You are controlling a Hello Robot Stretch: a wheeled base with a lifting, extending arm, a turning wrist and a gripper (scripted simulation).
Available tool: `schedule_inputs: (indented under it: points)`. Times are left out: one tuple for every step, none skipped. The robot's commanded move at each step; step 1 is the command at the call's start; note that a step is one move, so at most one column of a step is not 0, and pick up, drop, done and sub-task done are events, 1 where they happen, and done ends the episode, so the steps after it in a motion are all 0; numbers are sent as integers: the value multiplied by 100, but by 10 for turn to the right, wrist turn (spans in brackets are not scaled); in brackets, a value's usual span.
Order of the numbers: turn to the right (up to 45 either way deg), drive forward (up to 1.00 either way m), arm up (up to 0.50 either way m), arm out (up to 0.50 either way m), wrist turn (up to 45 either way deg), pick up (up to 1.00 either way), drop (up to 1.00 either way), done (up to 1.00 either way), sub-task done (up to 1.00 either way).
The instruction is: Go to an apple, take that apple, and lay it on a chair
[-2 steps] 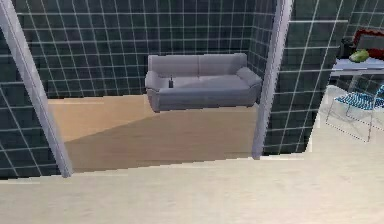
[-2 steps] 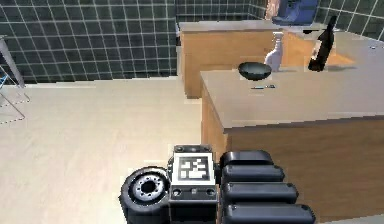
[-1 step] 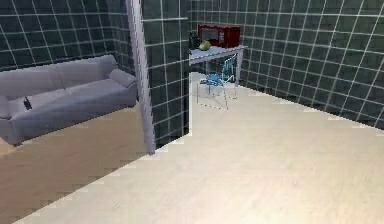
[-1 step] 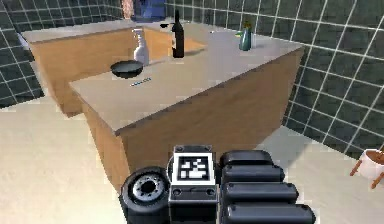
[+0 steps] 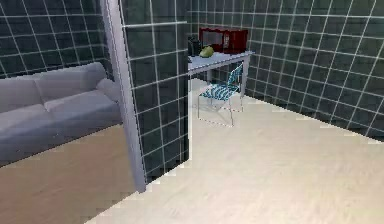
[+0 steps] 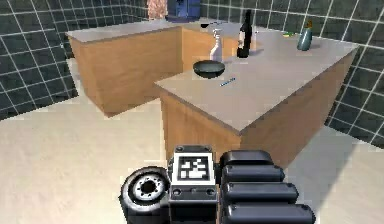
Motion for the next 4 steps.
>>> schedule_inputs:
  points:
    - [270, 0, 0, 0, 0, 0, 0, 0, 0]
    - [0, 100, 0, 0, 0, 0, 0, 0, 0]
    - [0, 45, 0, 0, 0, 0, 0, 0, 0]
    - [-450, 0, 0, 0, 0, 0, 0, 0, 0]
